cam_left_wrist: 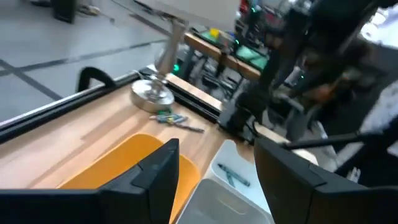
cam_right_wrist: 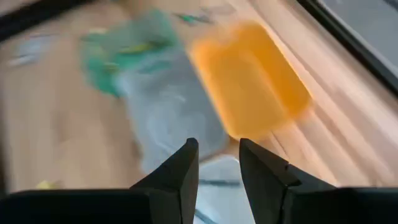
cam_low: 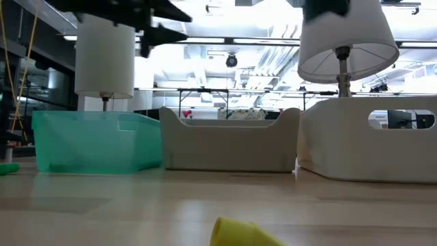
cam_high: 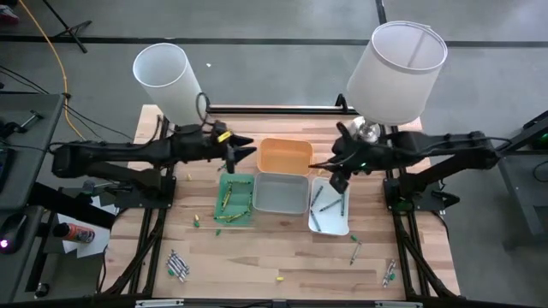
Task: Sort crayons
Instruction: Put the blue crayon into the white bin
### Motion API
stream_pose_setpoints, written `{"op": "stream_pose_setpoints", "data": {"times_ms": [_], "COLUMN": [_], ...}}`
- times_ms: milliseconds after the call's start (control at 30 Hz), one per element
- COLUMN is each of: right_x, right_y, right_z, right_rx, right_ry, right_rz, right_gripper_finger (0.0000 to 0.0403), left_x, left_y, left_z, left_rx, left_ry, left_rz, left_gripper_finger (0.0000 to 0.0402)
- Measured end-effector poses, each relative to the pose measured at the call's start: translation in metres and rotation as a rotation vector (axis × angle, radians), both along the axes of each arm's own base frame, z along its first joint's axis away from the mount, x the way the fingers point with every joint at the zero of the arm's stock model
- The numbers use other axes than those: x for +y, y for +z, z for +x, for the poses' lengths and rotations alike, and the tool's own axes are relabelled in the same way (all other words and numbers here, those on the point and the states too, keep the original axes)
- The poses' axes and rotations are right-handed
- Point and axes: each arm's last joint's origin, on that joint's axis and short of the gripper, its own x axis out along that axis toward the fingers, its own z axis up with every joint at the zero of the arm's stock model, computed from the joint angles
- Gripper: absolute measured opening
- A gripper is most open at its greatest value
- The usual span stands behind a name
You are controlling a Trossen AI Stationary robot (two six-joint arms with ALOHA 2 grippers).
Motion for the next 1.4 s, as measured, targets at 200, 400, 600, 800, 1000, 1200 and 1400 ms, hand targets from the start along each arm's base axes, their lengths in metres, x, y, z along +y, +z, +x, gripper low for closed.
{"op": "stream_pose_setpoints", "data": {"times_ms": [200,400,600,800,1000,1200,1400], "right_x": [-0.022,-0.051,-0.078,-0.094,-0.105,-0.117,-0.130], "right_y": [-0.065,-0.108,-0.148,-0.185,-0.205,-0.218,-0.229], "right_z": [-0.007,-0.022,-0.040,-0.052,-0.068,-0.072,-0.070], "right_rx": [0.104,0.158,0.059,-0.110,-0.160,-0.181,-0.139], "right_ry": [-0.498,-0.877,-1.256,-1.471,-1.633,-1.683,-1.683], "right_rz": [0.202,0.294,0.249,0.318,0.286,0.281,0.245], "right_gripper_finger": [0.0110,0.0110,0.0110,0.0110,0.0110,0.0110,0.0110], "left_x": [-0.005,-0.003,-0.002,-0.003,-0.003,-0.003,-0.003], "left_y": [0.013,0.027,0.036,0.038,0.038,0.038,0.038], "left_z": [-0.025,-0.040,-0.051,-0.053,-0.053,-0.053,-0.053], "left_rx": [-0.089,-0.139,-0.178,-0.189,-0.188,-0.190,-0.195], "left_ry": [0.023,0.041,0.060,0.058,0.058,0.057,0.068], "left_rz": [0.030,0.162,0.225,0.227,0.226,0.227,0.209], "left_gripper_finger": [0.0195,0.0195,0.0195,0.0195,0.0195,0.0195,0.0195]}}
